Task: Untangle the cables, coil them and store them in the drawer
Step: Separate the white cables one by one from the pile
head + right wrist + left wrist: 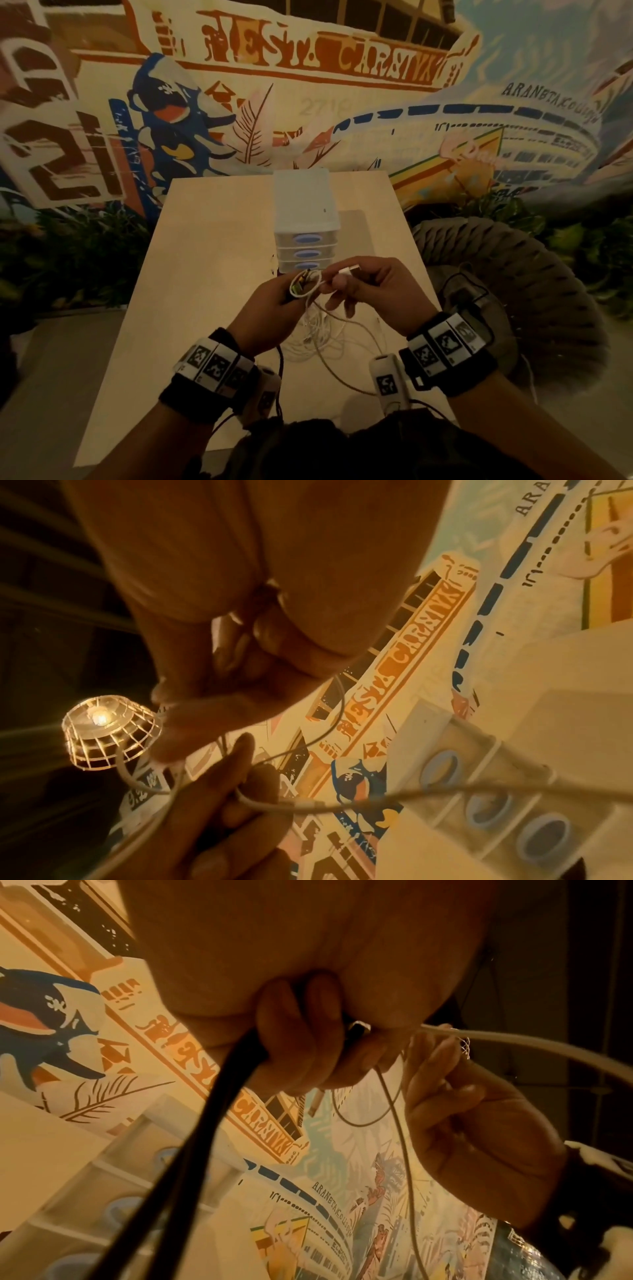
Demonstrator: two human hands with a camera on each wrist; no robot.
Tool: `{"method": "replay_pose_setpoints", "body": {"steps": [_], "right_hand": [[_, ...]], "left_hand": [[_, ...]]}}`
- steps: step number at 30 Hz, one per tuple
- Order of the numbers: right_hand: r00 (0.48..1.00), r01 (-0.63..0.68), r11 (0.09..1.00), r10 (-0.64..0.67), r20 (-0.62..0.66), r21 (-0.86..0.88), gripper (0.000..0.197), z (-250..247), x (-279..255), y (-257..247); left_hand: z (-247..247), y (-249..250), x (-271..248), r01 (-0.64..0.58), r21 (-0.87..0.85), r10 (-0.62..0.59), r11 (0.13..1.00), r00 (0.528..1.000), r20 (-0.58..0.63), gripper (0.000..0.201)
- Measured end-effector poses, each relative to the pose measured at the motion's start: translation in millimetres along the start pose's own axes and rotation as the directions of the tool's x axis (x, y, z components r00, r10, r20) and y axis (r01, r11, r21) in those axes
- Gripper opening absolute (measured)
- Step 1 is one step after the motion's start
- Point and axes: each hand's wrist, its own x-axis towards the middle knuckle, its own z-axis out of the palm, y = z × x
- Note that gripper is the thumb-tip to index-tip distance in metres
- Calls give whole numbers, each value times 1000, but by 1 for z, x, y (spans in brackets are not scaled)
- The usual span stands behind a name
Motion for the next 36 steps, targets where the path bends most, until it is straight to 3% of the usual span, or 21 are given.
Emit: {"method": "replay_pose_setpoints", "body": {"steps": [2,4,6,7,9,11,17,20,22,24,27,30,32,36], "right_hand": [[991,58,978,-81,-108,-200,17,-2,2,7],[957,134,855,-242,-157,-502,22,-7,1,10],[914,231,647,-400,-66,-727,22,-12,-1,6],[911,272,613,-413,-7,-742,21,-13,-1,3],[955,257,722,-290,57,-643,15,-5,-2,-8],[991,133,824,-113,70,-551,20,6,-1,-11],[998,45,754,-55,4,-655,19,10,-7,12],[998,5,769,-48,-49,-639,24,2,-13,14],[987,-42,779,-67,-149,-625,24,-8,-15,15],[973,-87,771,-70,-220,-631,25,-21,-15,15],[985,-128,676,-2,-175,-726,30,-39,-19,17],[998,-52,546,12,-55,-836,34,-43,-24,18],[999,-36,570,43,-14,-821,36,-37,-26,15],[996,-83,664,66,-53,-743,34,-11,-18,8]], "left_hand": [[0,0,-1,13,22,-13,1000,1000,-11,17],[0,-1,-2,36,63,-35,997,999,-13,24],[0,-2,-2,44,138,-48,989,999,24,29],[0,-1,-3,35,163,-44,986,998,51,35],[1,2,-4,30,153,-46,988,994,99,47],[4,6,-3,28,120,-43,992,991,124,46],[7,0,-4,37,192,-75,981,978,196,70],[2,-1,-5,39,237,-85,971,978,189,52],[-1,-1,-6,49,244,-93,969,981,170,34],[-4,-2,-8,71,257,-108,964,985,133,29],[-9,-4,-11,78,179,-92,981,993,70,24],[-15,-8,-13,148,9,-148,989,989,-13,19],[-14,-7,-12,181,-91,-182,979,983,-13,30],[-2,7,-9,142,-132,-139,981,990,33,36]]}}
